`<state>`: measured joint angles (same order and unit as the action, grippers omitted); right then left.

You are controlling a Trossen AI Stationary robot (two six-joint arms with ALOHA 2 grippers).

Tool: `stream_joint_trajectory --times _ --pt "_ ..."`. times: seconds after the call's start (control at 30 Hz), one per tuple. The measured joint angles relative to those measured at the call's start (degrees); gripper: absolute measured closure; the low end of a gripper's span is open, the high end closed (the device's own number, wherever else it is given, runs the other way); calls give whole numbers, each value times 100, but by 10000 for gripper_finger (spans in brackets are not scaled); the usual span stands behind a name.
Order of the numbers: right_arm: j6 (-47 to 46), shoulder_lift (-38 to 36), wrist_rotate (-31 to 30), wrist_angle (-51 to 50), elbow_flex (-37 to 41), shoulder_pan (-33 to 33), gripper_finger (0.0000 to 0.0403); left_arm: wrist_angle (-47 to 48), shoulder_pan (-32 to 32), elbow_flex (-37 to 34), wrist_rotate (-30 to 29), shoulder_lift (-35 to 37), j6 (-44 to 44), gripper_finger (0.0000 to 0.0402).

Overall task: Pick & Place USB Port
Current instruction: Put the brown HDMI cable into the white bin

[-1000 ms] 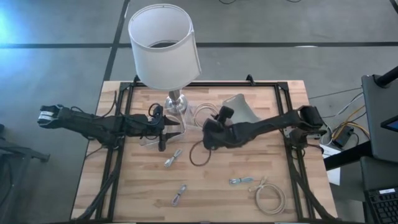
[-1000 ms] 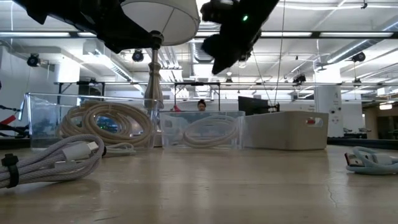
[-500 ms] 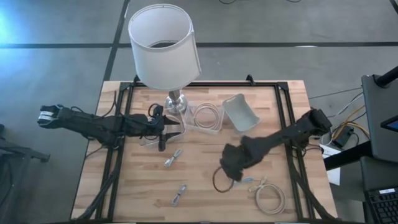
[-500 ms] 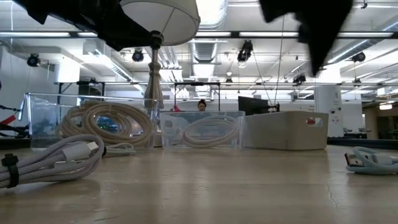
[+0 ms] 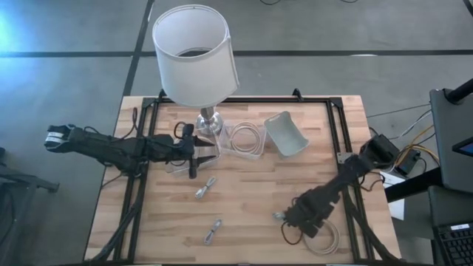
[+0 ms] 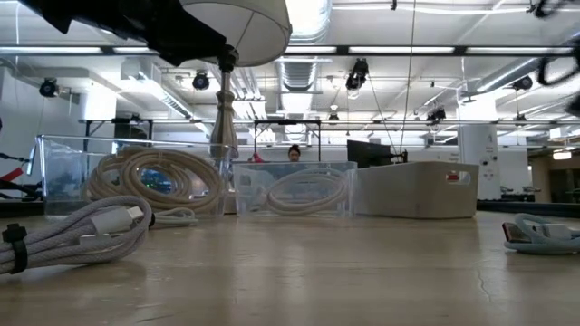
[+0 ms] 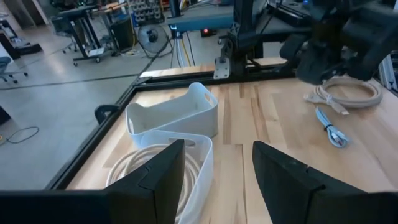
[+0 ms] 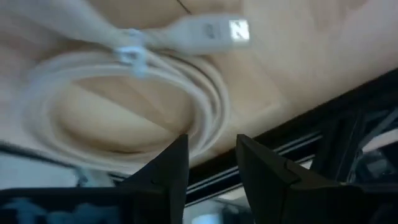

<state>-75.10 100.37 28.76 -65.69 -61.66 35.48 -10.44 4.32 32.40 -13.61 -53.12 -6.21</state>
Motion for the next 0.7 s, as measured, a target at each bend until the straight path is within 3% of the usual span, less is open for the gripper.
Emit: stream_joint_trajectory --times 0.23,0.7 --pt "-242 -195 218 1296 744 68 299 -32 0 0 0 0 10 209" --pt "-304 -220 8 1255 1360 68 296 -27 -2 0 2 0 181 209"
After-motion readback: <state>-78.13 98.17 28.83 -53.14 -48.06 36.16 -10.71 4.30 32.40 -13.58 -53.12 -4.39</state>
